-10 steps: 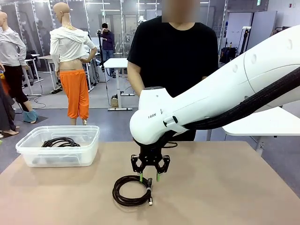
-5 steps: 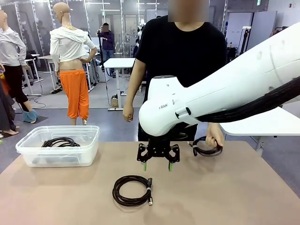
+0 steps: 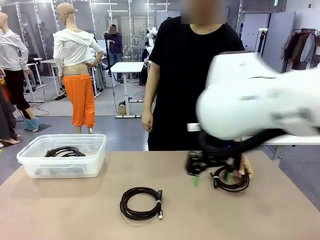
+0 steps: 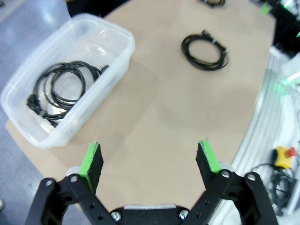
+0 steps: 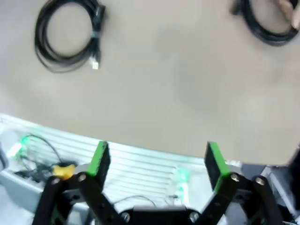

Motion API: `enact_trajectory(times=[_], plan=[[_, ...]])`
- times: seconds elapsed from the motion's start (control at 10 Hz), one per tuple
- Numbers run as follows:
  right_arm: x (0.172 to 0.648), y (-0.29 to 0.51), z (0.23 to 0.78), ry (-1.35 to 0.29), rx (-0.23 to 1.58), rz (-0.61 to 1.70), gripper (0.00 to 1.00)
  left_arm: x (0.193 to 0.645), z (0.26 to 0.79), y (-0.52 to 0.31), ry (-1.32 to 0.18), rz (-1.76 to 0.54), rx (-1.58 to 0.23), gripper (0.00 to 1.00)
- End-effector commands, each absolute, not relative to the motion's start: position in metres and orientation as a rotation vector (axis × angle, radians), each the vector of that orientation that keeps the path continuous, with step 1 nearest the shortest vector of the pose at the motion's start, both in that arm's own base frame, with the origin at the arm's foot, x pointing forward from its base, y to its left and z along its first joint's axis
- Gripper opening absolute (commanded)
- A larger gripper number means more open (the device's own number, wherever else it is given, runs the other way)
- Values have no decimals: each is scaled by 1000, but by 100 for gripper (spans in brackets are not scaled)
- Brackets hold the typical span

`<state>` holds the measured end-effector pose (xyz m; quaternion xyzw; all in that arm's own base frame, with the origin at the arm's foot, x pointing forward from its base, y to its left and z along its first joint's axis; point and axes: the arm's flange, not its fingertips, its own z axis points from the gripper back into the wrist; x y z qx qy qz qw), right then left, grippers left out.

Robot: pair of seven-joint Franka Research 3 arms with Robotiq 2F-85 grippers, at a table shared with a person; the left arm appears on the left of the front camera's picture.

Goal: Organize and store the cables.
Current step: Place the USB Extension Cable into the Organizing box.

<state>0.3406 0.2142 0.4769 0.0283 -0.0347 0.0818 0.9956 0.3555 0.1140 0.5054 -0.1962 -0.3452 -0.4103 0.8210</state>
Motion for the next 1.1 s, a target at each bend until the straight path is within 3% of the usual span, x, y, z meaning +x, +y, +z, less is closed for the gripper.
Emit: enact_trajectory(times=[0.0,0.2,0.6,0.9,1.0], plan=[[288,106,505,-127,135,193,100,356,505,114,-735,-888,-399,100],[295,28,514,-126,265,142,100,356,505,114,-735,-888,-399,100],[244,-76,503,-281,308,206,100,356,505,114,-735,-888,-399,100],[239,-85,498,-323,280,220,100,356,505,114,-735,-888,-399,100],[253,-99,535,-308,306,192,100,356,505,114,-735,-888,-399,100]])
